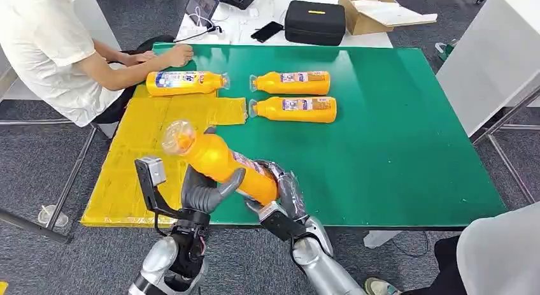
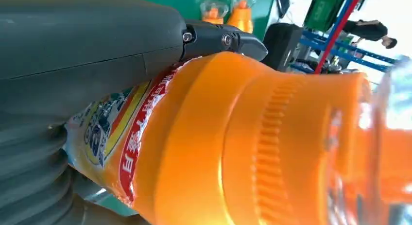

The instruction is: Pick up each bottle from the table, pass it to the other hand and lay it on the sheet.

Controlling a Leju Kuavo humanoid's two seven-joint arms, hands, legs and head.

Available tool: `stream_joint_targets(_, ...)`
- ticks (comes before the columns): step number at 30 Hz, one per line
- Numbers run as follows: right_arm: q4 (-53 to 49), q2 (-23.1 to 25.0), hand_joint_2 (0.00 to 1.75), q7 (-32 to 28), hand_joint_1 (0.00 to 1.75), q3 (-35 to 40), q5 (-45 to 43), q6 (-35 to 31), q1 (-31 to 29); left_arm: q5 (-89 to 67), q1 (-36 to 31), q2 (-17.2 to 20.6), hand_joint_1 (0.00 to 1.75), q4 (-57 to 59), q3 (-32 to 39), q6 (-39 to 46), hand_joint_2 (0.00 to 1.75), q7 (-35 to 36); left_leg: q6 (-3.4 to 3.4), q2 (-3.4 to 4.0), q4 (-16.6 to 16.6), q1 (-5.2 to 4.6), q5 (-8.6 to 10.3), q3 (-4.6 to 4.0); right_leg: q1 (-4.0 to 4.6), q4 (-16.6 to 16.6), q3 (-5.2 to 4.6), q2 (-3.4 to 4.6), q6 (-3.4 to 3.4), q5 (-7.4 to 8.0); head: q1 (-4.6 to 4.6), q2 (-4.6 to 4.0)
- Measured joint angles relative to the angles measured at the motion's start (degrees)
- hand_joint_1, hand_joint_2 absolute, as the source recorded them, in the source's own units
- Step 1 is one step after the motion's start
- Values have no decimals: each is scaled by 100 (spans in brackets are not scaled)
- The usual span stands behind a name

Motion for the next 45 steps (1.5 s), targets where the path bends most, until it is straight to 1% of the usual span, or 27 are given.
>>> stream_joint_targets(2,9,7,175,0,171,15,-9,0,-6,15,0,0,175,2,18,-28,175,18,0,0,0,0,0,0,0,0,0,0,0,0,0,0)
stream_joint_targets(3,11,9,175,0,173,20,-13,2,-6,57,0,0,175,2,22,-53,175,24,0,0,0,0,0,0,0,0,0,0,0,0,0,0)
stream_joint_targets(5,11,9,175,0,159,37,-37,13,-6,149,0,0,175,13,40,-147,175,31,0,0,0,0,0,0,0,0,0,0,0,0,0,0)
stream_joint_targets(6,13,9,175,0,161,46,-53,28,-5,243,1,0,175,20,53,-228,175,33,0,0,0,0,0,0,0,0,0,0,0,0,0,0)
stream_joint_targets(7,13,9,175,0,159,53,-76,48,-4,368,5,0,169,20,72,-347,175,52,0,0,0,0,0,0,0,0,0,0,0,0,0,0)
stream_joint_targets(8,11,9,175,-2,148,57,-90,59,-3,455,14,2,159,20,88,-442,175,74,0,0,0,0,0,0,0,0,0,0,0,0,0,0)
stream_joint_targets(10,13,9,175,-11,141,70,-107,74,-2,564,32,11,175,20,131,-588,175,94,0,0,0,0,0,0,0,0,0,0,0,0,-2,0)
stream_joint_targets(11,17,9,175,-17,117,81,-116,85,-1,601,42,20,175,17,162,-653,175,101,0,0,0,0,0,0,0,0,0,0,0,0,0,0)
stream_joint_targets(12,22,9,175,-26,37,94,-127,92,0,599,55,22,175,15,179,-693,175,98,0,0,0,0,0,0,0,0,0,0,0,0,-2,0)
stream_joint_targets(13,26,9,175,-37,0,101,-136,92,2,588,63,24,175,6,184,-697,175,94,0,0,0,0,0,0,0,0,0,0,0,0,0,0)
stream_joint_targets(20,100,9,175,33,0,166,-46,103,38,313,142,24,175,-107,195,-527,175,-22,0,0,0,0,0,0,0,0,-1,0,0,0,0,0)
stream_joint_targets(21,109,9,0,42,0,175,-33,98,37,295,148,24,175,-120,195,-518,175,-26,0,0,0,0,0,0,0,0,-1,0,0,0,0,0)
stream_joint_targets(25,164,11,0,46,0,192,-101,105,60,67,172,24,175,-214,182,-384,175,-203,0,0,0,0,0,0,0,0,-1,0,0,0,0,0)
stream_joint_targets(29,256,-9,0,-29,0,192,111,-276,140,-208,232,44,175,-382,184,-214,175,-415,0,-1,0,0,0,0,0,0,-1,0,-1,-1,0,0)
stream_joint_targets(34,290,-20,0,-52,0,190,111,-304,150,-242,241,48,175,-404,184,-205,175,-430,0,0,0,0,-1,0,0,0,-1,0,-1,-1,-2,0)
stream_joint_targets(36,354,-48,0,-79,0,173,113,-456,194,-519,266,68,175,-463,182,-5,175,-581,0,1,0,0,-1,0,0,0,-2,0,-1,-1,0,0)
stream_joint_targets(37,376,-92,0,-125,0,62,399,-985,287,-1127,318,107,175,-531,184,398,175,-697,0,-2,0,0,-1,0,0,-1,-1,-1,-1,-1,0,0)
stream_joint_targets(38,273,-144,0,-164,0,-269,1628,-1729,450,-2016,364,168,175,-546,210,1010,175,-693,0,-1,0,0,-1,-1,0,0,-1,0,-1,-1,0,0)
stream_joint_targets(40,-128,-68,0,-171,0,-882,2631,-1819,657,-2626,367,212,175,-540,267,1437,175,-664,0,-1,0,0,-1,-3,0,0,-1,0,0,0,0,0)
stream_joint_targets(41,-353,-6,0,-177,0,-1219,2938,-1821,739,-2987,364,232,175,-520,308,1679,175,-627,0,-2,0,0,-1,-2,0,-1,-2,-1,0,-1,0,0)
stream_joint_targets(43,-761,94,0,-186,0,-1758,2975,-1840,821,-3711,343,280,175,-441,370,2112,175,-518,0,-4,0,0,0,-2,0,0,-1,-1,-1,-1,-2,0)
stream_joint_targets(45,-1102,120,0,-181,0,-2103,3124,-1858,857,-4629,277,326,175,-262,431,2495,175,-303,-1,-3,0,0,1,-1,0,0,-1,-1,-1,0,2,0)
